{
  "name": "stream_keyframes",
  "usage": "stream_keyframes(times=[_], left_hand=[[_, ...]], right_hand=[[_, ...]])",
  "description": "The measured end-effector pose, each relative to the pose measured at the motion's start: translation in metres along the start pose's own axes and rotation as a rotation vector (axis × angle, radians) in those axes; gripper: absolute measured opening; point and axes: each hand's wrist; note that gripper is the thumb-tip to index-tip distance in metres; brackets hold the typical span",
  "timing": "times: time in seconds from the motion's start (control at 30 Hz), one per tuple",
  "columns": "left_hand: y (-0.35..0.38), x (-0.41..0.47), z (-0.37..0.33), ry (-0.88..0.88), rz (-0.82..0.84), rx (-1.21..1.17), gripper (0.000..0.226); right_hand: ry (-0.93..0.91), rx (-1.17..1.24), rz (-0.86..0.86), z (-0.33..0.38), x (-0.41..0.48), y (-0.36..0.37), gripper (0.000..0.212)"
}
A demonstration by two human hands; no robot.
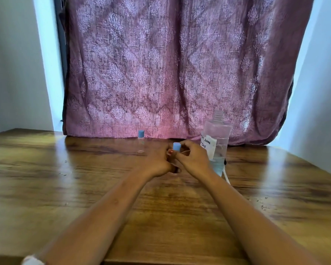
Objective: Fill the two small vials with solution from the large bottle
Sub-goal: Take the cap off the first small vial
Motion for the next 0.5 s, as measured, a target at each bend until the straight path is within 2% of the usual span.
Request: stream_keyframes(times=[0.1, 0.2, 0.5], left_hand=[[0.005, -0.009, 0.01, -0.03, 0.072, 0.037, 0.053], [0.007, -0.009, 0.02, -0.096, 0.093, 0.062, 0.068], [0.0, -0.007, 0.026, -0.054, 0.176, 0.037, 0.058]], right_hand=[[0.004, -0.028, 0.038, -0.002, -0.001, 0.002, 0.022], [0.007, -0.04, 0.113, -0.005, 0.0, 0.003, 0.021], [-0.055, -0.121, 0.261, -0.005, 0.002, -0.005, 0.019]])
Point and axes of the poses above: each hand's wrist, its own x-axis towards the middle knuckle, its own y-axis out of the palm, z = x × y, and after that the axes turned 12 degrees about z, right-handed
